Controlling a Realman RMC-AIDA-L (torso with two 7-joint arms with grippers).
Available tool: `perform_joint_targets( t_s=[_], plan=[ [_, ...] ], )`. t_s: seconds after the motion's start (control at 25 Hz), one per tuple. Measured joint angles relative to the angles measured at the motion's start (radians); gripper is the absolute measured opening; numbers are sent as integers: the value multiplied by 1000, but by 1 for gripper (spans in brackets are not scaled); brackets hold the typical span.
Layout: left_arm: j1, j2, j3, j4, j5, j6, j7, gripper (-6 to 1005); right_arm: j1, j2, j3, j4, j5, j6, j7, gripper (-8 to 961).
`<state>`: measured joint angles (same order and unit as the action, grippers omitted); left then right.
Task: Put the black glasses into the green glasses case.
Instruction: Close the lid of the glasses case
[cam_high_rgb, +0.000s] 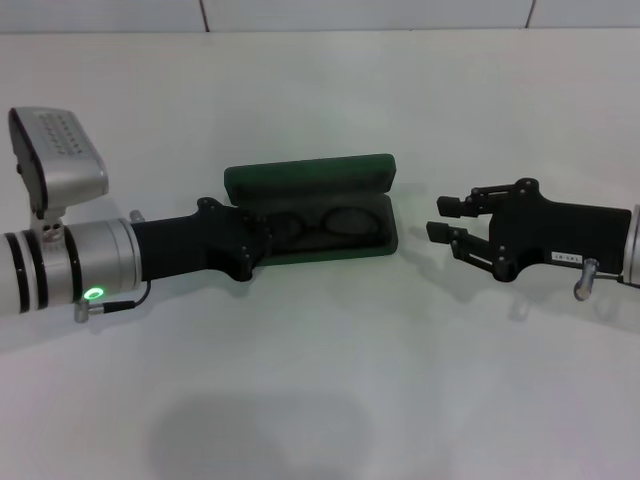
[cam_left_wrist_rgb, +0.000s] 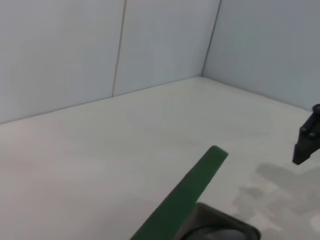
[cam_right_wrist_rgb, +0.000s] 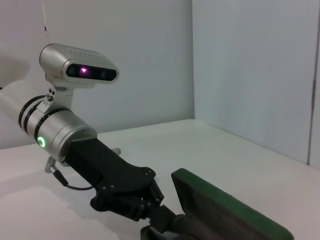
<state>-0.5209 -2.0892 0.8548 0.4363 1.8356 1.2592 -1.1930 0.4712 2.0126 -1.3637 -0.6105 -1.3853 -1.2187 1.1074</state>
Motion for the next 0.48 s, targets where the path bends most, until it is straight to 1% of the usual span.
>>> perform_joint_targets(
  t_s=[0.16, 0.28, 0.48],
  plan=[
    [7, 2, 0, 6, -20, 50, -7, 11, -9, 0, 8, 1, 4, -3, 0, 294],
    [8, 10, 0, 12, -33, 82, -40, 11, -14, 0, 37, 13, 3, -13, 0, 295],
    [18, 19, 0, 34, -30, 70, -68, 11, -16, -16, 49, 51, -6, -56, -1, 296]
  ],
)
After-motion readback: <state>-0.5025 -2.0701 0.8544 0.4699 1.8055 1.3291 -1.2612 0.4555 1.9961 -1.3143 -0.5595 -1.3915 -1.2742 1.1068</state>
